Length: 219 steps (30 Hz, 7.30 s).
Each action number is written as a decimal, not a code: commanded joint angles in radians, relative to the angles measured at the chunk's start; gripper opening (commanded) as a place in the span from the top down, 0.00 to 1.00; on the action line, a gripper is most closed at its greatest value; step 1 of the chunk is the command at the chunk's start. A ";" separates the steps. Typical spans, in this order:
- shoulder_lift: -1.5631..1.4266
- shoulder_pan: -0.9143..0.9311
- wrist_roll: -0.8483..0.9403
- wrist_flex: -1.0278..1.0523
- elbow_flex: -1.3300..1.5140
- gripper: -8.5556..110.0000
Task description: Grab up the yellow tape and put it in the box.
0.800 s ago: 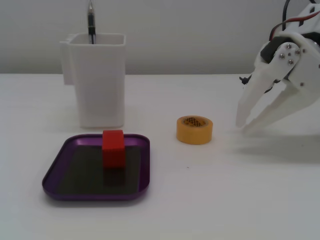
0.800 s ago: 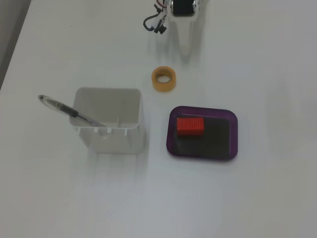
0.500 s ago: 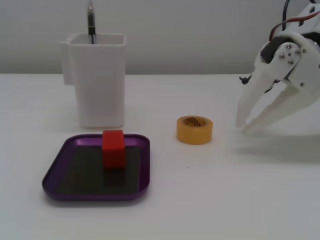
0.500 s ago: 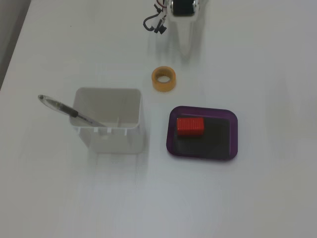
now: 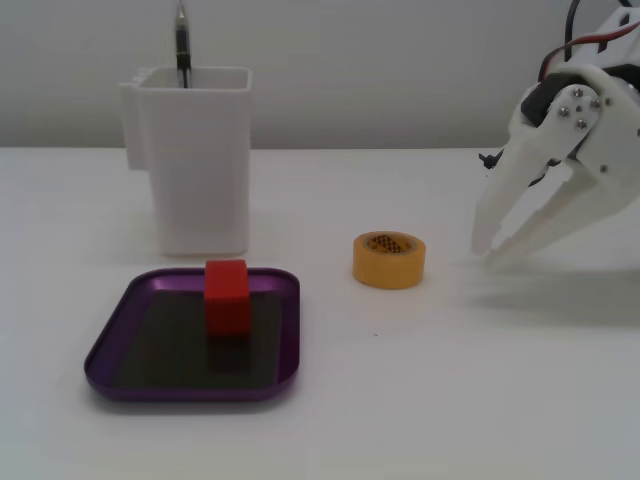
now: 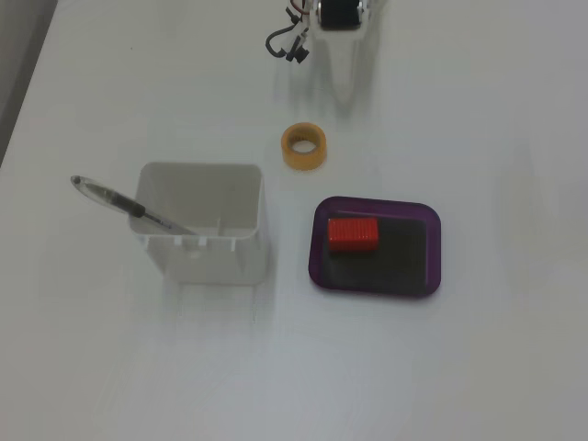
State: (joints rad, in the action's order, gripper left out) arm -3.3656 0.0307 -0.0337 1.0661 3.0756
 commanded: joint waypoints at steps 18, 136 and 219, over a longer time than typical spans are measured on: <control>0.799 0.017 0.147 0.031 -0.733 0.85; 2.315 -0.186 0.184 0.138 -2.138 0.93; -0.051 0.025 0.140 -0.028 -0.051 0.75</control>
State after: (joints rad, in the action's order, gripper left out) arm -3.3640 0.0614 0.1120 1.0370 2.9790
